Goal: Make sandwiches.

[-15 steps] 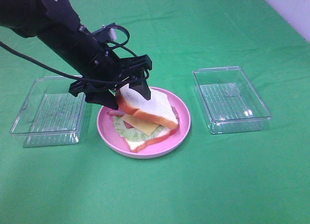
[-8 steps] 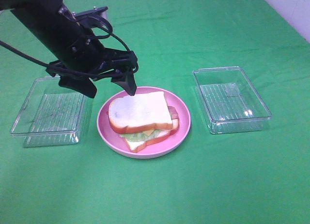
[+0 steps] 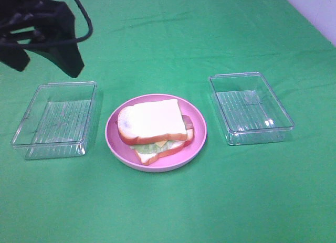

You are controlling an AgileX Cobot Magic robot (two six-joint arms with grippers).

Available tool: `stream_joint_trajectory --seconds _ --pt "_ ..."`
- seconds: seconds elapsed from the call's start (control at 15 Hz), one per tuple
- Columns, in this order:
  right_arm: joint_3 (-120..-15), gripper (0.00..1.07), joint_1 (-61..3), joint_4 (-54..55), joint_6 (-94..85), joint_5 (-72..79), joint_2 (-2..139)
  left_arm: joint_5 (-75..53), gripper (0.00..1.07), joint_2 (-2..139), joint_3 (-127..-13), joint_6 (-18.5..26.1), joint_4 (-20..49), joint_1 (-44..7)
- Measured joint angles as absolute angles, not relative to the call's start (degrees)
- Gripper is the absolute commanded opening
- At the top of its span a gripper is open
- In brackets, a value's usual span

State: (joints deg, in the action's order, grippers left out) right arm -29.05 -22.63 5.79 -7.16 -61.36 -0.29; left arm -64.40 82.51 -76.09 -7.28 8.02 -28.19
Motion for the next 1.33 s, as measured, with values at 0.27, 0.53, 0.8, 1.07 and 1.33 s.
stream_joint_trajectory --seconds 0.27,0.53,0.8,1.07,1.33 --pt "-29.0 0.73 -22.6 5.8 -7.2 -61.4 -0.3 -69.1 0.83 65.1 -74.5 -6.5 7.8 -28.4" --pt "-29.0 0.73 -22.6 5.8 -7.2 -61.4 -0.3 -69.3 0.83 49.6 -64.9 -4.4 7.8 -28.4" --pt "-29.0 0.73 -22.6 5.8 -7.2 -61.4 -0.3 -68.0 0.83 28.5 -47.6 1.1 7.8 -28.4" --pt "-29.0 0.73 -22.6 5.8 -7.2 -61.4 -0.3 -63.9 0.83 14.7 -35.3 5.5 8.0 -28.4" --pt "-29.0 0.73 -22.6 5.8 -7.2 -61.4 -0.3 -61.9 0.83 9.0 -29.7 5.8 8.0 -28.4"
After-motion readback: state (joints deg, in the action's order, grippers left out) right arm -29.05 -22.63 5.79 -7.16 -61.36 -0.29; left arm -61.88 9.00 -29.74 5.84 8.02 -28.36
